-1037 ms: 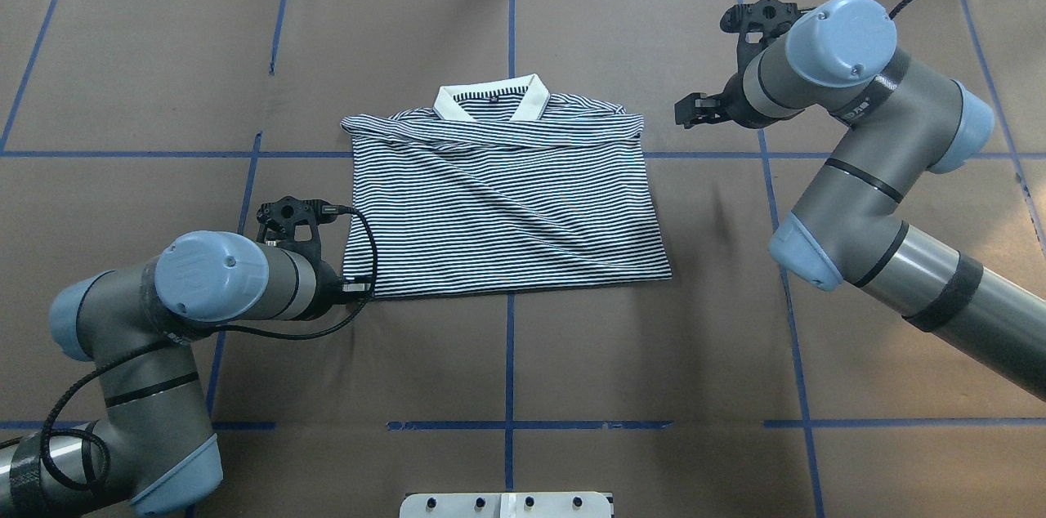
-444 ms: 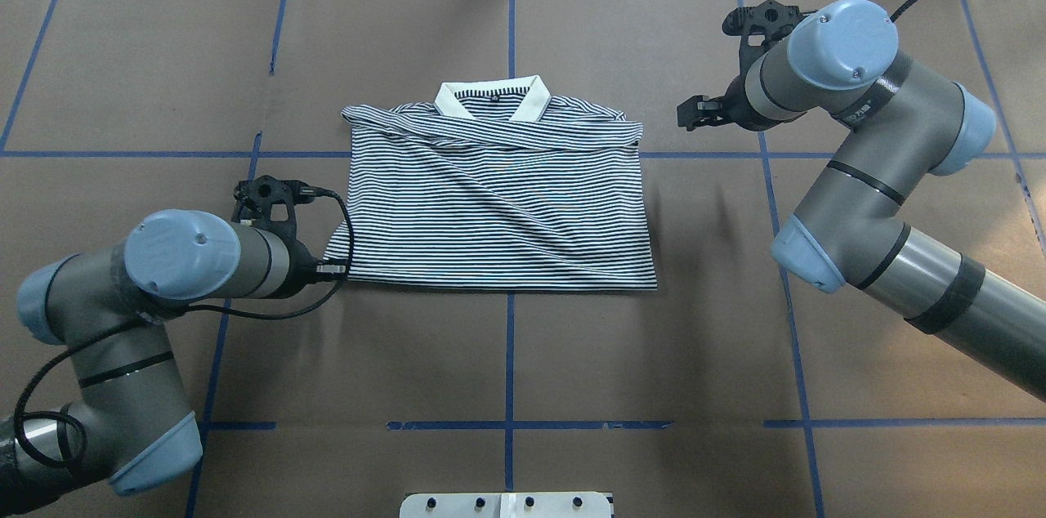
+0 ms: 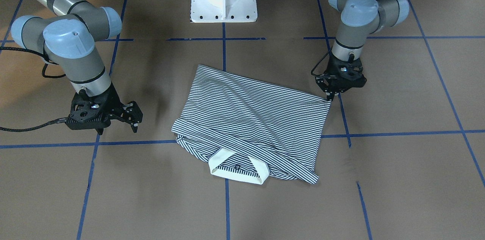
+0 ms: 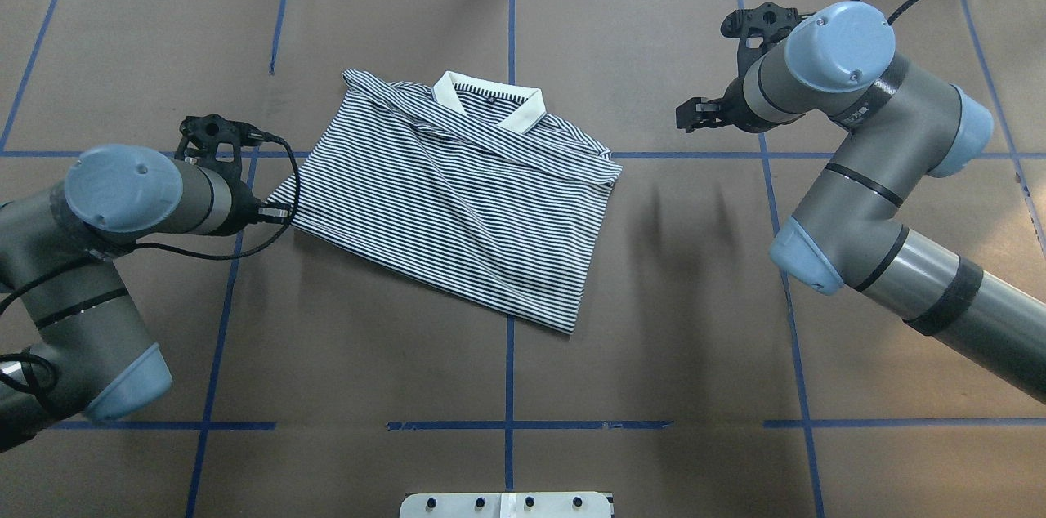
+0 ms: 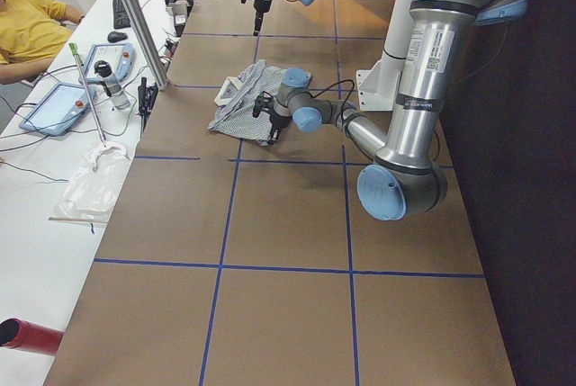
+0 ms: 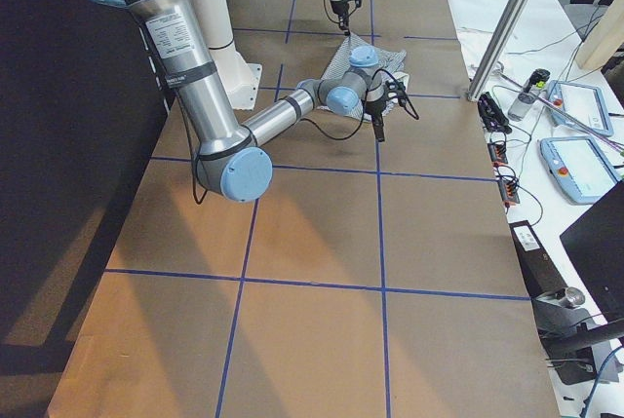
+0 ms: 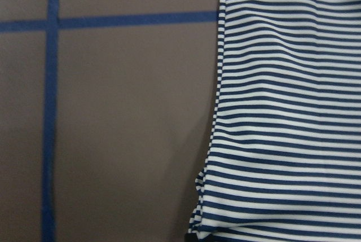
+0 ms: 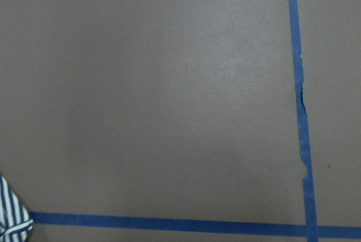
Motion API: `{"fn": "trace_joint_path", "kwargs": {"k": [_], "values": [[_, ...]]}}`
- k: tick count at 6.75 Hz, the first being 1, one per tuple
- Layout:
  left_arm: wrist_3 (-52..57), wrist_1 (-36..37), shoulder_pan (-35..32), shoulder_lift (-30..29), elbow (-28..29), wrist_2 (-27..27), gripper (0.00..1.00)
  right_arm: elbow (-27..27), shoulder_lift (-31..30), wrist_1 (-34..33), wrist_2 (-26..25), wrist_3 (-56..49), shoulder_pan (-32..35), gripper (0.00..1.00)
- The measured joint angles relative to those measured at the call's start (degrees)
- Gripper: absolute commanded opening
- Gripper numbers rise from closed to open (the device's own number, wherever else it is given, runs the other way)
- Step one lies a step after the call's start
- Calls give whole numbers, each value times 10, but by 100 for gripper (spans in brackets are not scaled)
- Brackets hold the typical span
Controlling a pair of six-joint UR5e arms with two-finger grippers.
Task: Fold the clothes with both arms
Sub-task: 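Drag the folded shirt with the left gripper away from the robot, then reach the right gripper toward the shirt's collar side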
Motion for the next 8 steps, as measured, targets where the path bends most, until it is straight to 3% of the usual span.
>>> {"fn": "trace_joint_path", "kwargs": {"k": [2,5,6,8], "values": [[69,-29,-71,-63,117,47,0,-2,0,0,-1,1,-3,100],[126,-209,-140,-231,443,83,0,-1,0,0,-3,4,-5,100],[149,-243,-150,-248,490,90,99,0,0,0,-3,5,-6,100],[207,-264,-166,-246,501,90,100,-3,11,1,-4,26,-17,100]]}}
